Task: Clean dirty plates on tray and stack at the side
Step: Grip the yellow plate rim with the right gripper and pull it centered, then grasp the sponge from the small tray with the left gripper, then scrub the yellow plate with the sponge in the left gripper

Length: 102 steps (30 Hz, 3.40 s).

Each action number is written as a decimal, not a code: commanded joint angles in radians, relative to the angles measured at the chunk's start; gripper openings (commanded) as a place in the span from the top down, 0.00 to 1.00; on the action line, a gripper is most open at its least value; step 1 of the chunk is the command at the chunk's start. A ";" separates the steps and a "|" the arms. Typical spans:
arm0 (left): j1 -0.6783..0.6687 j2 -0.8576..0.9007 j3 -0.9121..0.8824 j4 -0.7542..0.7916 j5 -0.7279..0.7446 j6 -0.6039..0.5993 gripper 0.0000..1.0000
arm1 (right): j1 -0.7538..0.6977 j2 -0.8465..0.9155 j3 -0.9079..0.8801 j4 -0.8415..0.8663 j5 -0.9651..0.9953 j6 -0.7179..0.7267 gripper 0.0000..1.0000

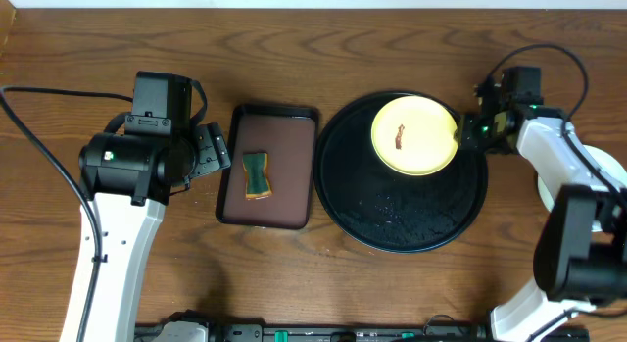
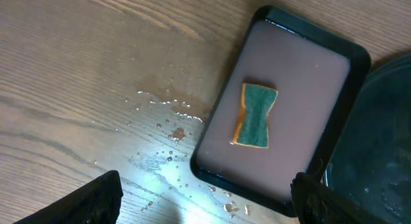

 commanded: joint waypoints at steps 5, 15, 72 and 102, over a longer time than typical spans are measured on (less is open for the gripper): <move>0.003 -0.004 0.010 -0.001 0.148 -0.024 0.15 | 0.000 0.075 0.003 0.054 -0.063 -0.068 0.88; 0.003 0.024 -0.056 0.000 0.145 -0.024 0.15 | 0.026 0.050 0.003 -0.208 -0.053 0.164 0.99; -0.264 0.520 0.008 0.380 0.414 -0.117 0.92 | 0.156 0.045 0.003 -0.218 0.139 0.080 0.89; -0.558 0.885 0.008 0.768 0.280 -0.272 0.93 | 0.176 0.045 0.003 -0.225 0.139 0.066 0.93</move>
